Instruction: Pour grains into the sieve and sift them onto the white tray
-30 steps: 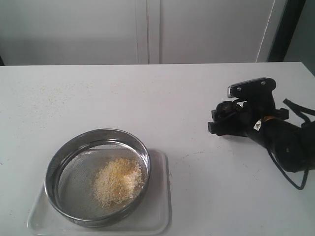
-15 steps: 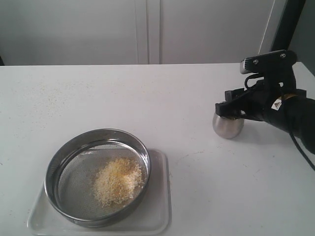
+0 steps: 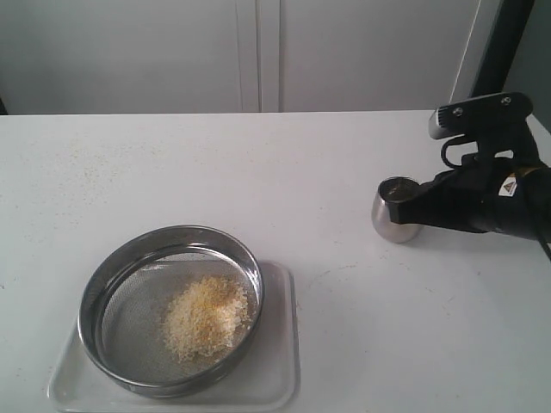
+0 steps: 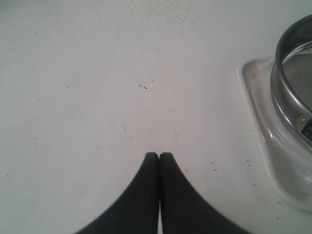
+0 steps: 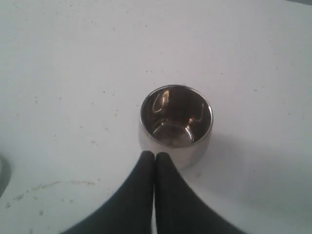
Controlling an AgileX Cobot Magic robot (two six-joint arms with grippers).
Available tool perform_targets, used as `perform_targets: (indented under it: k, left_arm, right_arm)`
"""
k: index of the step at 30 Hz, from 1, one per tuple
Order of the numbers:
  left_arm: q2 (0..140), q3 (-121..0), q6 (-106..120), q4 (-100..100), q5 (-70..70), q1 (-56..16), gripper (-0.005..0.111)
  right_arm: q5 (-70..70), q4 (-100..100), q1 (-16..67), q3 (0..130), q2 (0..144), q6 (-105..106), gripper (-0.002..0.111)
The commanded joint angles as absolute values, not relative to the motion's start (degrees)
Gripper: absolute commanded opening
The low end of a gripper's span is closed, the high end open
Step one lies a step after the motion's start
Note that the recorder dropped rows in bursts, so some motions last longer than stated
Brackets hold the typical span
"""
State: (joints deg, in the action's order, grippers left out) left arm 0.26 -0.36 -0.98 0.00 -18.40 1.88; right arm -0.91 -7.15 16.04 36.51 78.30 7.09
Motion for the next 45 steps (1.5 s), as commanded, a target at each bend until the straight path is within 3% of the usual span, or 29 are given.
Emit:
perform_targets:
  k: [1, 9, 13, 17, 22, 32, 45]
  left_arm:
    - [0.0, 0.0, -1.0, 0.0, -18.9, 1.5, 0.0]
    - [0.0, 0.0, -1.0, 0.0, -18.9, 1.5, 0.0]
    - [0.0, 0.0, -1.0, 0.0, -18.9, 1.5, 0.0]
    - [0.0, 0.0, -1.0, 0.0, -18.9, 1.5, 0.0]
    - [0.0, 0.0, -1.0, 0.0, -18.9, 1.5, 0.0]
    - [0.0, 0.0, -1.0, 0.0, -18.9, 1.5, 0.0]
    - [0.0, 0.0, -1.0, 0.5, -17.1, 1.5, 0.0]
  right_arm:
    - [4.6, -7.2, 17.1, 36.6, 76.1, 7.7, 0.0]
    - [14.3, -7.2, 25.0, 37.3, 75.5, 9.4, 0.0]
    - [26.0, -11.2, 29.2, 41.9, 75.5, 14.5, 0.0]
    - [37.1, -15.1, 30.2, 47.8, 76.4, 17.0, 0.0]
    - [37.9, -9.0, 30.1, 50.7, 77.1, 20.2, 0.0]
    - [37.5, -3.8, 10.8, 50.7, 70.7, 12.7, 0.0]
    - [28.7, -4.2, 9.6, 41.0, 54.3, 10.3, 0.0]
